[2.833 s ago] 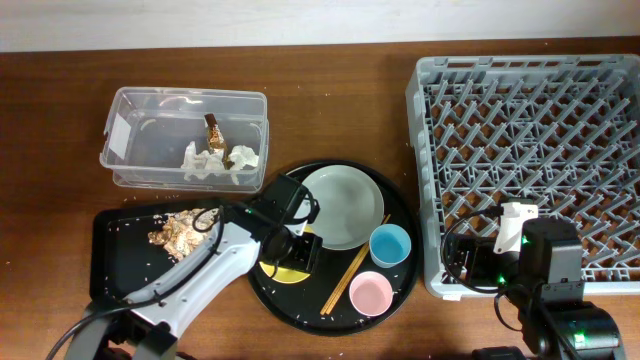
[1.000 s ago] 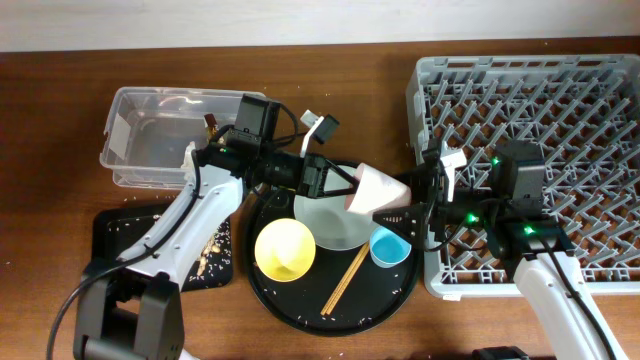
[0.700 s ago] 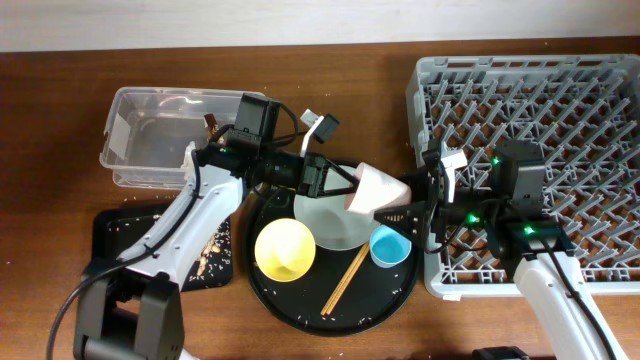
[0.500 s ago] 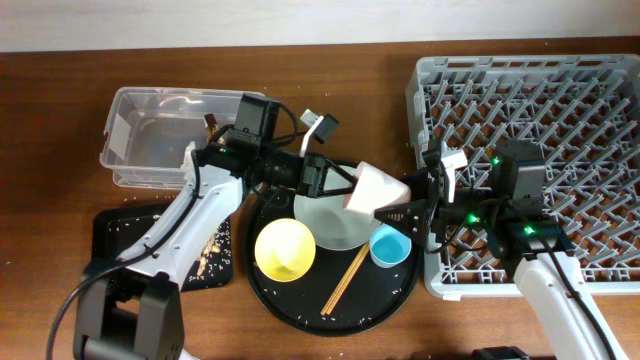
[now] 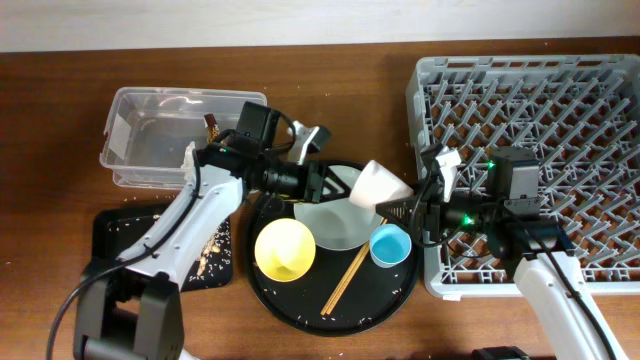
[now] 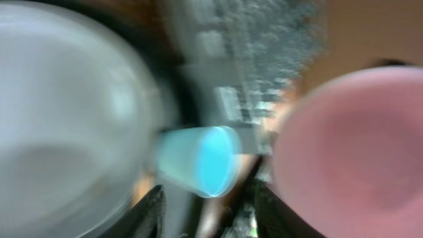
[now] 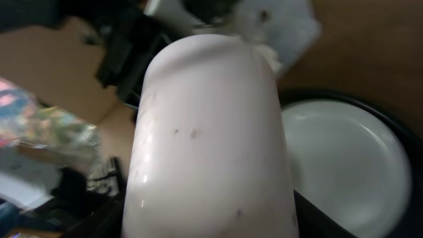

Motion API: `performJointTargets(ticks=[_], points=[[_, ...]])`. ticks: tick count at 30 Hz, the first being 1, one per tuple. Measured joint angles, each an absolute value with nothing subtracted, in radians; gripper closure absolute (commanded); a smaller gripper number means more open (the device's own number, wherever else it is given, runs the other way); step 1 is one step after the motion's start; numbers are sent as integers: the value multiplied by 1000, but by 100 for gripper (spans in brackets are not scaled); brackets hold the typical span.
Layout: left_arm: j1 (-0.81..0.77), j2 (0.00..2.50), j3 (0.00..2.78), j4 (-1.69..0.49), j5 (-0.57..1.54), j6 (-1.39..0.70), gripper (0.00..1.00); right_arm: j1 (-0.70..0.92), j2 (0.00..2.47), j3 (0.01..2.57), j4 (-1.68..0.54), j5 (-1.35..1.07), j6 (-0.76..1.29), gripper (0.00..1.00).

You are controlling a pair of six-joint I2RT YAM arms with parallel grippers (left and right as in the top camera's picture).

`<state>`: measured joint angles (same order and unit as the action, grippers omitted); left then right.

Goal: Sort waste into correct bins and load items into the dishwasher rack
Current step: 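Place the pink cup upside down in the dish rack with the right gripper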

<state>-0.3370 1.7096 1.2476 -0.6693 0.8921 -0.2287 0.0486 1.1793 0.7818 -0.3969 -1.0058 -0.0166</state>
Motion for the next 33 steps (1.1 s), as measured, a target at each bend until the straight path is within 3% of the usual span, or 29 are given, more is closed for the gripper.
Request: performJointTargets(ticks=[6,10,13,17,20,28,30,31,32,33], points=[[-189,1537,1246,-842,510,-221,55,49,1176,1022,-825,-533,-14,66],[-153,1422,1246,-864,428,-216,55,8,1166,1255,-1008,-237,10,66],[-152,1415,1246,-868,398,-212,55,-138,1172,1313,-1087,-89,33,66],[-151,1415,1246,-871,384,-209,55,-432,1305,1360,-1129,-10,84,66],[-151,1415,1246,-875,384,-209,55,-562,1403,1382,-1139,-4,111,65],[-151,1415,1246,-876,384,-209,55,-722,1604,1383,-1129,4,170,64],[-151,1415,1246,-876,384,-209,54,-741,1631,1383,-1128,4,181,48],[-151,1415,1246,-876,384,-209,54,-746,1640,1383,-1128,4,184,12],[-151,1415,1246,-876,384,-208,52,-749,1653,1383,-1122,4,186,2],[-151,1415,1246,-876,384,-208,52,-749,1655,1383,-1122,-1,187,2]])
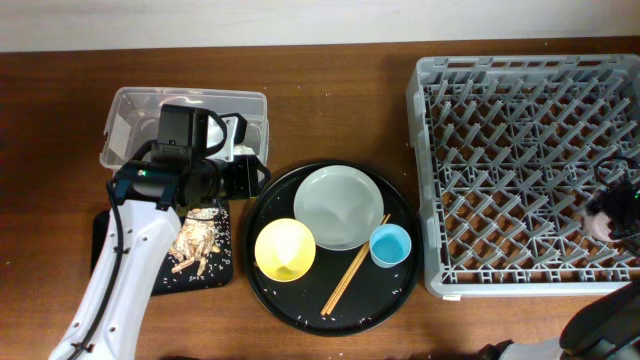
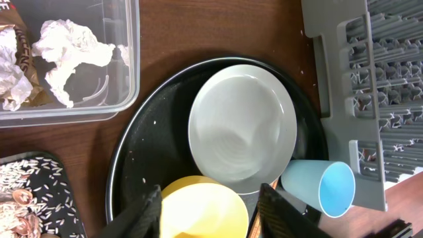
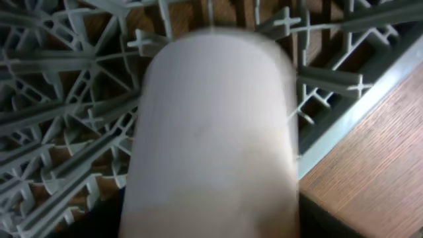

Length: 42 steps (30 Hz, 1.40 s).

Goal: Sort waste into correct bins and load items into the dishwasher rack
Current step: 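Place the pink cup upside down in the dish rack with the right gripper, then grasp the blue cup with the left gripper and lift it toward the right gripper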

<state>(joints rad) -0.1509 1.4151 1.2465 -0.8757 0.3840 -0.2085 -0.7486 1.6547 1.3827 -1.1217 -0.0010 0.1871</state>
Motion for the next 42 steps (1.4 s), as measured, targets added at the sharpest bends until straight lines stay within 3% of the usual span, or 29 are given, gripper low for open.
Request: performJointTargets(ticks=[12,16,23,28,29,33,37,42], points=[[-152,1415,1246,-882,384,-204,46,-720,1590,1463,-1206,-220,184,2],[-200,1415,1246,-828,381,-202,42,-518,1461,1474,-1269,-232,134,2],[-440,1477,1246,-677,349,-201,41,-143,1420,1477,-1402,-193,78,2],[-619,1642,1248,-576,336,-202,42,-97,1420,1478,-1407,-173,75,2],[-650,1674,1248,-569,335,-202,44,-97,1420,1478,-1408,-165,75,2],[-758,1785,1247,-549,329,-195,66,-97,1420,1478,-1410,-154,74,2],[-794,1838,1247,-561,283,-192,100,-97,1420,1478,-1411,-148,74,2],[-786,1842,1247,-567,253,-191,99,-97,1420,1478,-1411,-139,72,2]])
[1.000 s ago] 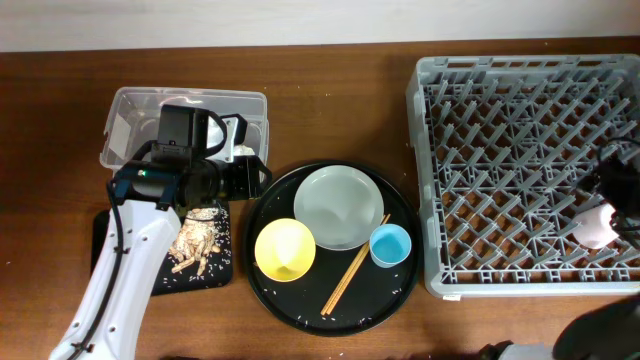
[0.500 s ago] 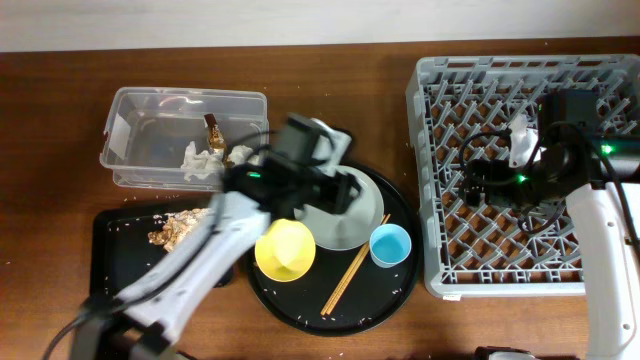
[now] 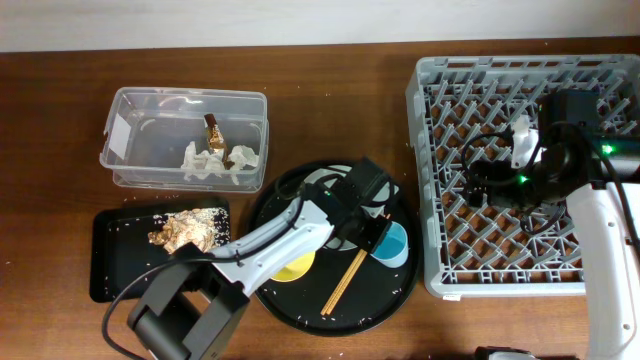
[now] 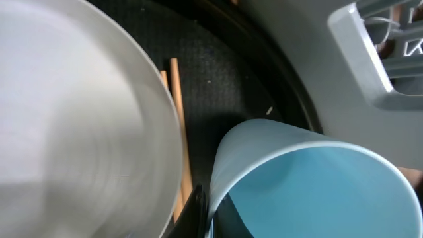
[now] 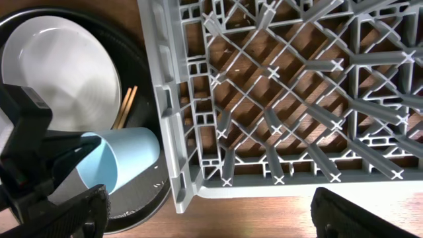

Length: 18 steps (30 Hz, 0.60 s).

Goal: Sort waste into correct bins and load items into the dishwasher rack
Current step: 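Grasp the blue cup with the left gripper and lift it toward the right gripper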

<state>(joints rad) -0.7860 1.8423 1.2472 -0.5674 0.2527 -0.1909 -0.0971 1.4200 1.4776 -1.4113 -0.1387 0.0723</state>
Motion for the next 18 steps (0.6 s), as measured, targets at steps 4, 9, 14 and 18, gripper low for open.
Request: performJointTargets(ticks=[4,9,14,18], points=[[-722,1825,1254,-672,254,-191,100,-97,1420,1478,-1410,-132,70,2],[-479,1646,1288,-705,360,-191,100,-97,1427,1478,-1380,-136,67,2],[-241,1571,1316,-595,773,-228,100,-97,1465,1478,-1349,-410,-89,2],[-196,1601,1316,-521,1063,-259,100,-91,1491,1478,-1348,-722,-264,2]])
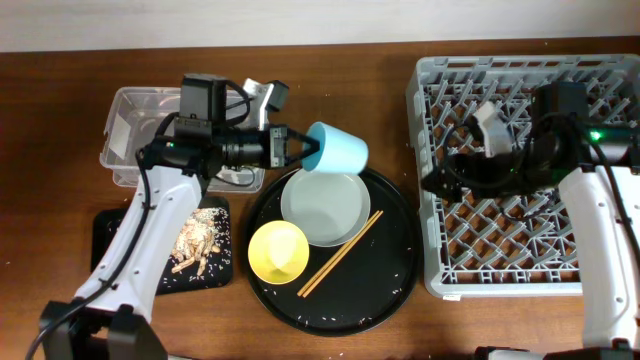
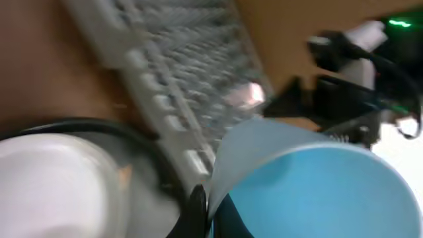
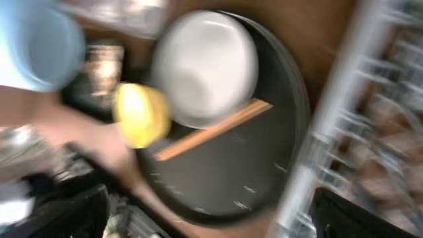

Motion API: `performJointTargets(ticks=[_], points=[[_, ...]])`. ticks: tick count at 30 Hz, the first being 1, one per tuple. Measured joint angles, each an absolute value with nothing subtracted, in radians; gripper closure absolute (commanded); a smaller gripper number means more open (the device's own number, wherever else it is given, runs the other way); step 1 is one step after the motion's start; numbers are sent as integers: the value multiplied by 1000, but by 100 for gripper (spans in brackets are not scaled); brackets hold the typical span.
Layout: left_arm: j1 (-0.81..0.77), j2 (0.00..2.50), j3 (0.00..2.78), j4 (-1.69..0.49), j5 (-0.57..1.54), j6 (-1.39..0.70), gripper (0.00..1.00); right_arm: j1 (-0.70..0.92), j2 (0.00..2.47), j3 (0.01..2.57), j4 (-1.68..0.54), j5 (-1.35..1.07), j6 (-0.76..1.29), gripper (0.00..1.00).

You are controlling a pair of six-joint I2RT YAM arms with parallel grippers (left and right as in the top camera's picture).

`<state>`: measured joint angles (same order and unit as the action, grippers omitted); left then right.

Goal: Sort waste into correct bins and load items into the dishwasher rack
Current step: 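Grasp the blue cup with the left gripper and lift it toward the right gripper, then take the blue cup from the left gripper with the right gripper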

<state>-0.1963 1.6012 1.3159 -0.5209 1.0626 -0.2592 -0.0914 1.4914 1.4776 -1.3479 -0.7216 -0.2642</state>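
My left gripper (image 1: 308, 152) is shut on the rim of a light blue cup (image 1: 337, 151), held tilted above the upper left rim of the round black tray (image 1: 390, 290). In the left wrist view the blue cup (image 2: 310, 188) fills the lower right, pinched at its rim by my left gripper (image 2: 206, 213). On the tray lie a white bowl (image 1: 322, 207), a yellow cup (image 1: 277, 250) and chopsticks (image 1: 338, 253). My right gripper (image 1: 433, 185) is open over the left edge of the grey dishwasher rack (image 1: 530, 270). Its blurred wrist view shows the white bowl (image 3: 208, 66).
A clear plastic bin (image 1: 130, 125) with crumpled waste stands at the back left, close behind the held cup. A black rectangular tray (image 1: 110, 270) with rice and scraps lies at the front left. Rice grains are scattered on the round tray.
My left gripper, then shut on the blue cup at the tray's right side, now holds it raised at the tray's upper left. My right gripper has moved to the rack's left edge.
At first my right gripper held a pale cup over the tray with the left gripper close by. Then it held that cup at the rack's far right while the left arm was by the bin. Later it was open; the left had gripped the blue cup, now lifted.
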Motion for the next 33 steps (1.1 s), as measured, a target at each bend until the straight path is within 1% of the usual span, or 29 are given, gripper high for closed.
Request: performJointTargets(ticks=[4,9,12,13,14,15,16,17,22,25,26,27,28,29,30,31,33], points=[[-222,1612,1316,-486,1205,-289,100,-38,1499,1478,-1342,-951,-385,2],[-259,1612,1316,-437,1267,-331,100,89,1507,1478,-1259,-1087,-441,1],[-268,1612,1316,-435,1281,-341,100,134,1508,1477,-1206,-1144,-450,0],[-268,1612,1316,-435,1283,-342,100,143,1509,1477,-1193,-1159,-450,4],[-268,1612,1316,-435,1284,-342,100,147,1509,1477,-1188,-1169,-451,14],[-268,1612,1316,-435,1284,-342,100,150,1509,1477,-1185,-1176,-453,28],[-268,1612,1316,-435,1295,-342,100,150,1509,1477,-1180,-1176,-455,36],[-268,1612,1316,-434,1308,-342,100,149,1509,1477,-1177,-1171,-451,38],[-264,1612,1316,-434,1338,-353,100,149,1510,1477,-1177,-1182,-474,37],[-263,1612,1316,-433,1340,-357,99,149,1510,1477,-1177,-1184,-475,39],[-263,1612,1316,-433,1340,-357,96,149,1510,1477,-1177,-1184,-475,40],[-263,1612,1316,-433,1340,-357,80,149,1510,1477,-1177,-1185,-475,41],[-263,1612,1316,-432,1340,-357,69,149,1510,1477,-1177,-1184,-475,43],[-263,1612,1316,-431,1332,-361,61,149,1510,1477,-1177,-1182,-472,44],[-264,1612,1316,-433,1317,-358,50,150,1510,1477,-1177,-1169,-469,46],[-266,1612,1316,-444,1285,-358,44,150,1510,1477,-1177,-1147,-464,46],[-267,1612,1316,-487,1200,-345,41,150,1510,1477,-1177,-1069,-433,46]])
